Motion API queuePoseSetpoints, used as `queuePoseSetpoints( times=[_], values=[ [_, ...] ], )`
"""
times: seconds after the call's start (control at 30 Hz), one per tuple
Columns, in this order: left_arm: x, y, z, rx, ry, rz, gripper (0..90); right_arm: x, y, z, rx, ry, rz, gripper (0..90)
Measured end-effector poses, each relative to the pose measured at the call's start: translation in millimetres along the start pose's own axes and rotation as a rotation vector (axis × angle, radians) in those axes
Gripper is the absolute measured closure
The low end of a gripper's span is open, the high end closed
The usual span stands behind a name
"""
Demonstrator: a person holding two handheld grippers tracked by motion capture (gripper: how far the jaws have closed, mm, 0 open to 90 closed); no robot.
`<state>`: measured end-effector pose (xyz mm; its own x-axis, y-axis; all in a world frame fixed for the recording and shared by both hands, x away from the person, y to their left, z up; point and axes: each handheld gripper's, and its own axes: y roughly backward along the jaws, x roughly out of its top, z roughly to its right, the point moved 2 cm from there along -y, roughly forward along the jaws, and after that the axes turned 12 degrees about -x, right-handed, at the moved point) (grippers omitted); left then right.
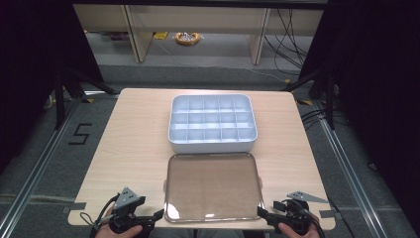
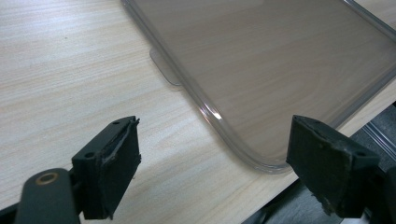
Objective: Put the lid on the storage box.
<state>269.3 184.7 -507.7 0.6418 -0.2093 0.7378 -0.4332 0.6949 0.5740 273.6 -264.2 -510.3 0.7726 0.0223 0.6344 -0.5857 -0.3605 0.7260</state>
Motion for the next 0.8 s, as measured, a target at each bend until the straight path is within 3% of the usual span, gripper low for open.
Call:
queuePoseSetpoints(
  times=[0.17,0.23,0.27,0.37,0.4,0.5,0.53,0.57,0.6,0.63,0.67,0.73,0.8],
  values=[
    [-0.2,-1.1,-0.7,-0.007,0.017,0.002,16.8,-0.1,-0.4,0.4,-0.001,0.005,0.003,21.7],
    [-0.4,-0.8,-0.4,-0.029,0.016,-0.004,17.0,0.2,-1.1,0.5,-0.013,0.006,0.004,21.7],
    [-0.1,-2.3,1.2,-0.036,0.042,0.013,17.5,-0.4,0.0,-2.7,0.010,-0.031,-0.014,21.7],
    [-0.4,-2.8,1.7,-0.062,0.059,0.020,18.2,-0.6,-0.5,-3.1,0.021,-0.037,-0.009,21.7],
    [-0.6,-3.6,3.2,-0.065,0.046,0.016,18.4,0.3,-1.5,0.2,-0.008,0.002,0.008,21.7],
    [-0.4,-4.7,4.6,-0.060,0.041,0.022,18.8,0.1,-1.0,-0.9,0.016,-0.016,0.000,21.7],
    [-0.6,-4.7,4.7,-0.067,0.045,0.009,18.9,0.1,-2.1,-0.7,0.005,-0.014,0.004,21.7],
    [-0.8,-3.7,4.3,-0.064,0.021,-0.010,18.9,0.1,-2.1,-0.7,0.005,-0.014,0.004,21.7],
    [-0.7,-6.0,6.2,-0.068,0.043,0.012,18.9,0.3,-1.8,-0.8,0.003,-0.014,0.003,21.8],
    [-0.7,-5.9,6.3,-0.065,0.034,0.007,18.9,0.4,-2.0,0.6,0.003,0.003,0.007,21.8],
    [-0.9,-5.3,6.3,-0.066,0.028,-0.009,18.9,0.1,-1.6,-0.6,0.017,-0.010,0.002,21.8],
    [-1.0,-7.7,8.1,-0.067,0.048,0.008,18.9,0.4,-1.7,0.0,0.020,-0.002,0.007,21.8],
    [-0.8,-8.5,8.2,-0.076,0.043,-0.001,18.9,0.4,-1.5,-0.3,-0.004,-0.004,-0.002,21.9]
  ],
)
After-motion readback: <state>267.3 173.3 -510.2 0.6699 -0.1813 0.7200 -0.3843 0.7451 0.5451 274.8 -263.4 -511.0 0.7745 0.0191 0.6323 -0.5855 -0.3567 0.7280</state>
